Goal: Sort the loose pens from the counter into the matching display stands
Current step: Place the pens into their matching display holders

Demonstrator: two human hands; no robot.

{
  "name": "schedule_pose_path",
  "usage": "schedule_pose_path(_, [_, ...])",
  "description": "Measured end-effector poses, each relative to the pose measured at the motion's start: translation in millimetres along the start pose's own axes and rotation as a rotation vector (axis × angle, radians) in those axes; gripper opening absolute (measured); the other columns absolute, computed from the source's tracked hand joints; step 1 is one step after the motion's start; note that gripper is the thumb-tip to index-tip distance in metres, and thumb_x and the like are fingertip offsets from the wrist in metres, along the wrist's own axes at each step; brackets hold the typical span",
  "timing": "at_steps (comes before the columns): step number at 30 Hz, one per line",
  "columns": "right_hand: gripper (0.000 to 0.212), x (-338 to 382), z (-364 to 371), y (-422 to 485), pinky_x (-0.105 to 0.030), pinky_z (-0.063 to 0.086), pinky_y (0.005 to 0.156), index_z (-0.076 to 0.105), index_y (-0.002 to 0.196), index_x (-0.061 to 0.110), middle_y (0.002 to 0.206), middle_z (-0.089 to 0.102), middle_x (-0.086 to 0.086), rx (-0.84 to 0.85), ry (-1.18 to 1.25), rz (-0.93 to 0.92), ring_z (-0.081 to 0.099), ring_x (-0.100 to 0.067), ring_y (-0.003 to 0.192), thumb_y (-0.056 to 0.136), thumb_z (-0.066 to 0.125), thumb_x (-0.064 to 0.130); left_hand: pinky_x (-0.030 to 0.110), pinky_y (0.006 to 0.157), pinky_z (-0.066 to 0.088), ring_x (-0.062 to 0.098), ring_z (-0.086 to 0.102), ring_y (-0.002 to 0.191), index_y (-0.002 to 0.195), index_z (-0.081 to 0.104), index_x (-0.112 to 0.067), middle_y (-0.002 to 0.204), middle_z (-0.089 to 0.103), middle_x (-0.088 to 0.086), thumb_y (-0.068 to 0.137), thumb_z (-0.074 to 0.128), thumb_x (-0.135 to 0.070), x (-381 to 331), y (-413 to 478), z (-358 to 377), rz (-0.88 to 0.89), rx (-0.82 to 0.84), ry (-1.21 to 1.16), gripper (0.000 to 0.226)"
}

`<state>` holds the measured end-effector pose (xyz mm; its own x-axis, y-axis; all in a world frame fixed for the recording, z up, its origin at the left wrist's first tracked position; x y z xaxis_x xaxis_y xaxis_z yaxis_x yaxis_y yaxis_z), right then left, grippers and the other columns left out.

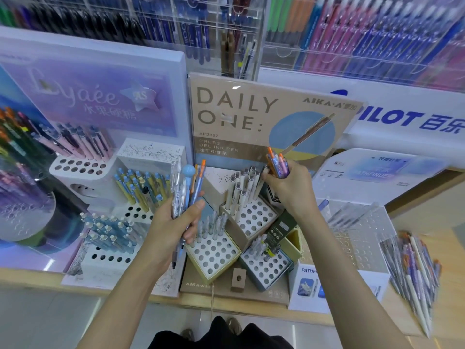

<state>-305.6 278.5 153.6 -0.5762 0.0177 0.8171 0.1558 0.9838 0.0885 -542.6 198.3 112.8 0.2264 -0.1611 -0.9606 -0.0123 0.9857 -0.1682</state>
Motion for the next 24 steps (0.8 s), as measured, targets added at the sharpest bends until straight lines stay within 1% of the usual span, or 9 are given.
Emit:
schedule_pose_path(3, [0.016, 6.4, -11.2, -7.2, -0.028, 0.036, 0.054, 0.054, 0.081, 0.016, 0.066, 0.049, 0.0, -0.007, 0.098, -0.006, 0.041, -0.013, 0.055, 0.087, 0.068, 0.021, 0.016, 0.039, 0.033, 0.007, 0.033, 0.039, 0.104, 0.066, -0.017, 0.051, 0.043, -0.007, 0.073, 0.069, -0.033, -5.6, -0.7, -1.6, 0.019, -0.014, -0.002, 0.035])
schedule_pose_path(5, [0.014, 13.6, -19.0, -16.4, -0.028, 0.039, 0.053, 0.052, 0.092, 0.016, 0.07, 0.049, -0.001, 0.0, 0.407, 0.017, 0.041, -0.013, 0.054, 0.088, 0.065, 0.018, 0.016, 0.038, 0.033, 0.008, 0.032, 0.038, 0.098, 0.068, -0.018, 0.049, 0.042, -0.006, 0.071, 0.07, -0.033, -11.6, -0.9, -1.5, 0.041, -0.024, -0.003, 0.03])
schedule_pose_path(8, [0.022, 34.4, -9.5, -33.2, -0.023, 0.039, 0.044, 0.043, 0.097, 0.01, 0.07, 0.051, -0.002, 0.223, 0.954, 0.035, 0.039, -0.012, 0.046, 0.087, 0.062, 0.011, 0.016, 0.038, 0.033, 0.009, 0.033, 0.038, 0.088, 0.071, -0.024, 0.049, 0.041, -0.004, 0.069, 0.077, -0.031, -20.0, -1.7, 4.8, 0.06, -0.009, -0.015, 0.021])
schedule_pose_path(10, [0.016, 52.2, 6.9, -45.7, -0.021, 0.04, 0.045, 0.05, 0.09, 0.007, 0.069, 0.057, -0.004, 0.393, 1.131, 0.038, 0.043, -0.011, 0.045, 0.086, 0.062, 0.015, 0.018, 0.038, 0.034, 0.009, 0.034, 0.038, 0.084, 0.07, -0.028, 0.049, 0.042, -0.005, 0.07, 0.082, -0.028, -24.3, -4.1, 12.4, 0.084, 0.006, -0.025, 0.018])
schedule_pose_path(12, [0.013, 62.2, 24.4, -54.5, -0.023, 0.043, 0.047, 0.054, 0.081, 0.01, 0.068, 0.058, -0.005, 0.455, 1.245, 0.079, 0.046, -0.012, 0.049, 0.086, 0.062, 0.02, 0.018, 0.039, 0.035, 0.008, 0.035, 0.038, 0.083, 0.069, -0.029, 0.049, 0.044, -0.006, 0.067, 0.079, -0.034, -26.0, -9.7, 22.8, 0.106, 0.033, -0.033, 0.02])
schedule_pose_path(16, [0.02, 60.7, 54.9, -61.2, -0.026, 0.051, 0.056, 0.05, 0.09, 0.009, 0.066, 0.058, -0.006, 0.378, 1.34, 0.291, 0.054, -0.016, 0.055, 0.081, 0.064, 0.021, 0.018, 0.039, 0.035, 0.007, 0.037, 0.039, 0.081, 0.066, -0.028, 0.057, 0.054, -0.006, 0.058, 0.08, -0.037, -18.1, -22.5, 32.5, 0.098, 0.0, -0.061, 0.029])
schedule_pose_path(18, [0.028, 58.9, 67.1, -62.8, -0.03, 0.055, 0.069, 0.054, 0.092, 0.008, 0.069, 0.062, -0.006, 0.349, 1.325, 0.381, 0.06, -0.016, 0.062, 0.074, 0.066, 0.025, 0.019, 0.038, 0.035, 0.008, 0.038, 0.039, 0.078, 0.066, -0.029, 0.06, 0.057, -0.002, 0.056, 0.081, -0.036, -14.1, -28.5, 29.4, 0.091, -0.053, -0.059, 0.028])
schedule_pose_path(21, [0.038, 67.3, 80.4, -68.0, -0.04, 0.052, 0.085, 0.061, 0.096, 0.004, 0.076, 0.067, -0.006, 0.395, 1.23, 0.431, 0.063, -0.017, 0.072, 0.07, 0.066, 0.031, 0.019, 0.039, 0.035, 0.007, 0.039, 0.039, 0.075, 0.069, -0.033, 0.066, 0.062, -0.001, 0.059, 0.083, -0.031, -9.7, -37.9, 17.0, 0.079, -0.152, -0.055, 0.021])
schedule_pose_path(24, [0.067, 82.2, 99.2, -82.7, -0.042, 0.057, 0.074, 0.057, 0.122, -0.006, 0.093, 0.068, -0.011, 0.484, 1.218, 0.502, 0.066, -0.019, 0.081, 0.068, 0.066, 0.034, 0.017, 0.039, 0.035, 0.004, 0.041, 0.039, 0.075, 0.07, -0.036, 0.059, 0.062, -0.006, 0.062, 0.081, -0.03, -8.4, -49.1, 0.5, 0.089, -0.237, -0.067, 0.018])
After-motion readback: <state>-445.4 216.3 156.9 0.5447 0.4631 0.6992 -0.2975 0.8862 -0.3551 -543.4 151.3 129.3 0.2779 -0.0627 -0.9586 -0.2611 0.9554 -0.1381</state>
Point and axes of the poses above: each hand's wrist, its own y-axis towards the middle knuckle, its own z-axis out of the palm, x = y × z, the point moved 7 cm from there along y, towards the middle knuckle
